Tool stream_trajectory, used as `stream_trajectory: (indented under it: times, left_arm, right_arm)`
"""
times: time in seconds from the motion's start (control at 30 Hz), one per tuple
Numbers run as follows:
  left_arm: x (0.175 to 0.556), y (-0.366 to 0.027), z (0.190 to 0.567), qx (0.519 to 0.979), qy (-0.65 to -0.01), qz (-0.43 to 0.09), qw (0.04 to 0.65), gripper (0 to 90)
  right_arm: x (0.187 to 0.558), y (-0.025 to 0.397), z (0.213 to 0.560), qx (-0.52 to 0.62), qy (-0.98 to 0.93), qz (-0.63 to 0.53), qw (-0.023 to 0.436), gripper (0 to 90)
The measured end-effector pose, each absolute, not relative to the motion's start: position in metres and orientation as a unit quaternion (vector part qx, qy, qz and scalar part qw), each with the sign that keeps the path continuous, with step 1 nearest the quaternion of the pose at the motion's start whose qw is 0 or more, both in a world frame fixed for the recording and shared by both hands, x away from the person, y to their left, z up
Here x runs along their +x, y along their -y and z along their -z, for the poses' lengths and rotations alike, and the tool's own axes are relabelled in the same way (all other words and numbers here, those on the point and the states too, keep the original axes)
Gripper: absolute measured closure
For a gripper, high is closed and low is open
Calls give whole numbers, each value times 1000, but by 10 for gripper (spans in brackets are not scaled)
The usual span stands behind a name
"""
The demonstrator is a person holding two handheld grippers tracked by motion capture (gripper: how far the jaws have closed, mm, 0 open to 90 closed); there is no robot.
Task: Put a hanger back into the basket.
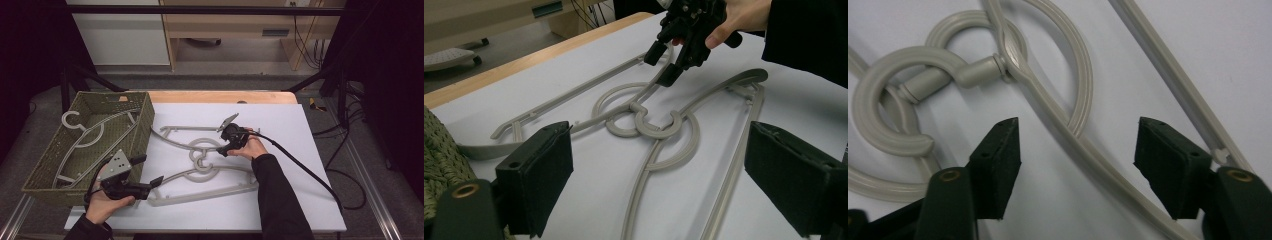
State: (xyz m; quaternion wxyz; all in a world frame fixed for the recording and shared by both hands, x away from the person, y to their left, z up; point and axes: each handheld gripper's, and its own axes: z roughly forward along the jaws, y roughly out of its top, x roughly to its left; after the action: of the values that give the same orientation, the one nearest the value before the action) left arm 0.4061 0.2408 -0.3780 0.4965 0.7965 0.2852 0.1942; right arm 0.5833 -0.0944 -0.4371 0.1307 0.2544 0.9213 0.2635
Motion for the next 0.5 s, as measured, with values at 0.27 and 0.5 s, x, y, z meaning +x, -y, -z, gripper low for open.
stream_trajectory:
  times: [0.27,0.5]
  left_arm:
    - [406,-242,378,797,-284,-194,496,119]
    - [407,-241,379,798,-284,-193,494,120]
  right_arm:
    - [591,92,450,256,-926,-251,117,460]
    - [593,91,458,257,-929,-242,113,523]
